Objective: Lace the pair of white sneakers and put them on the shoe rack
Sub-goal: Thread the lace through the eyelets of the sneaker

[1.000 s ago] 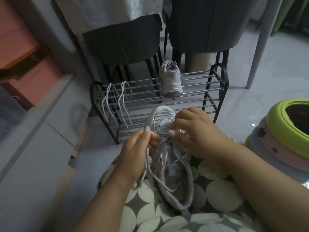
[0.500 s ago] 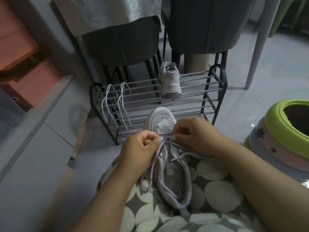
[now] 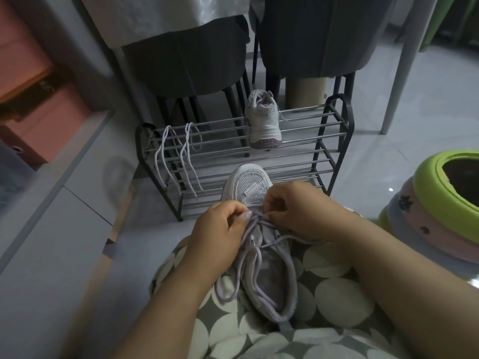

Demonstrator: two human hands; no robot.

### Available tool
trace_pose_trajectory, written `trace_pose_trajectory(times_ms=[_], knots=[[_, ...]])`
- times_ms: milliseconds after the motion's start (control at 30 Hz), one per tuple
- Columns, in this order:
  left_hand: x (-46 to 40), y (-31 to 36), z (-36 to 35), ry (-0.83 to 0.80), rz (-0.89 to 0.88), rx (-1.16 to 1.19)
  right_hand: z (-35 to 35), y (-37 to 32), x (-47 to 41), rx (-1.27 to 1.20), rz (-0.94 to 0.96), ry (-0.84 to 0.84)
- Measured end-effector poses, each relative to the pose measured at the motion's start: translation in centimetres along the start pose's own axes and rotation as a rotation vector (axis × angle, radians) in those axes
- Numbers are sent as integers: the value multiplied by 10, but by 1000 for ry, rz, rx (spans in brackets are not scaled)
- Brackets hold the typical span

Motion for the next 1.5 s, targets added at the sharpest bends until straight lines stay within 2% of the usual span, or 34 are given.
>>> trace_pose_trajectory(times_ms=[233,467,633,767,833,933,1133,1233,1300,1367,1467,1500], knots=[[0,4,2,0,-69,19,6,1,-4,-72,-40,-128],[-5,2,-4,-11,-82,-66,-2,-4,-9,52,6,-163],[-6,6,-4,-93,-34,-17,-1,3,-8,-203,-66,-155],[-6,-1,-5,-192,78,180,-8,15,-1,-682,-115,9],[-3,-1,-5,-252,134,355,-9,21,1,-892,-101,55],[-3,-2,-9,-379,206,627,-11,26,1,-1058,-64,68],[-8,-14,1,-452,152,1087,-1,30,5,-1462,28,170],[-10,-21,9,-437,188,1281,1,33,7,-1619,43,207],[-11,-25,11,-439,213,1332,3,35,8,-1640,44,208],[-10,-26,14,-412,235,1354,10,40,10,-1570,12,285],[-11,-28,19,-282,308,1325,23,58,21,-1238,-89,498],[-12,-30,22,-211,318,1276,26,58,23,-1095,-92,522]])
Point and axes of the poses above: each hand's wrist, its own x-axis away from the middle knuckle, its own z-axis out of the back of the hand, y = z × x, the point moved 5 cm from there along -x, towards the middle knuckle, and after that the axes turned 13 degrees about z, right-handed, at the moved point
